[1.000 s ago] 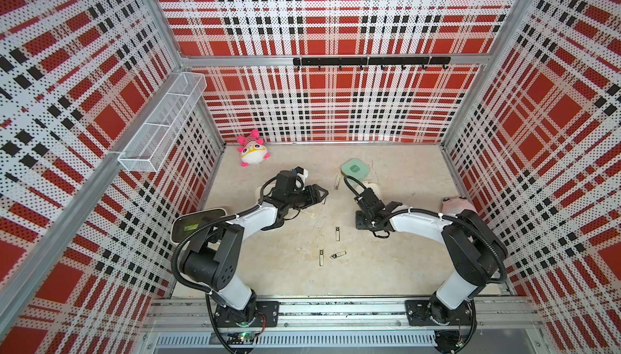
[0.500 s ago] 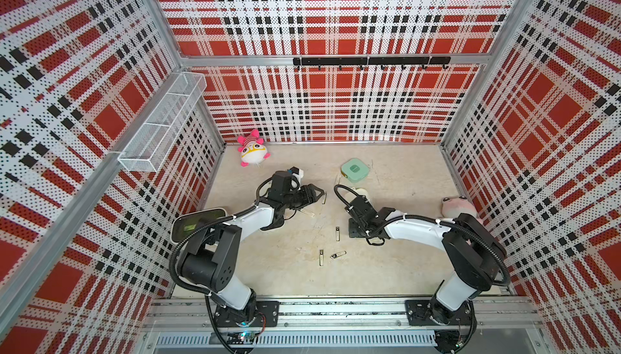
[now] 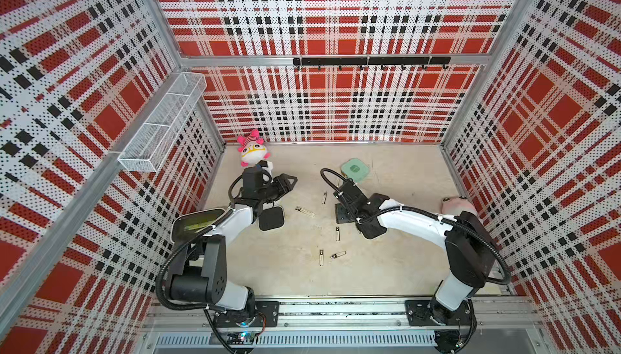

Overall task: Organize nail clipper sets
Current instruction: Move the storage box to the center of the board.

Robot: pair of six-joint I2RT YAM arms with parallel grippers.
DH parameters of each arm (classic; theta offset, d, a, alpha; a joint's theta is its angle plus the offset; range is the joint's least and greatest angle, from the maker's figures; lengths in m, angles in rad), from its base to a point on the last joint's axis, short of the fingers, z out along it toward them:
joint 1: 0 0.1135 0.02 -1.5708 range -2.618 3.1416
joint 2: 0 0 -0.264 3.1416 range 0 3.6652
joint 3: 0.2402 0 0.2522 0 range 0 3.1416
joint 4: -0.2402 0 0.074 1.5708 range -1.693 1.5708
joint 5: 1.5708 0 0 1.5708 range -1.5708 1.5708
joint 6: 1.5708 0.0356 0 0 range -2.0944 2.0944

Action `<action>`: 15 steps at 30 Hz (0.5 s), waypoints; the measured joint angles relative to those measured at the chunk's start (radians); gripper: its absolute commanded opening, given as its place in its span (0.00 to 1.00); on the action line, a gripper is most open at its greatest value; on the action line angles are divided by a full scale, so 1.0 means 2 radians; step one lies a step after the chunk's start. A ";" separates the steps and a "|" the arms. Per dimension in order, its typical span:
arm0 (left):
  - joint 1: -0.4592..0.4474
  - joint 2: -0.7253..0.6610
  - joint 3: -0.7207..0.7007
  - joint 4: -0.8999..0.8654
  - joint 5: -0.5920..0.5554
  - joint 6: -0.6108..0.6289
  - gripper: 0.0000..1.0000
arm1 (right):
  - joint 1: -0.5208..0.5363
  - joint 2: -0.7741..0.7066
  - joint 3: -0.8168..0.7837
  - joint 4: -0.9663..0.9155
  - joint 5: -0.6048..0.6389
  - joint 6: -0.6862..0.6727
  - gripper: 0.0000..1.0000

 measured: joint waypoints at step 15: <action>0.104 -0.023 -0.007 0.018 0.045 -0.034 0.68 | 0.002 0.128 0.209 -0.020 -0.012 -0.128 0.73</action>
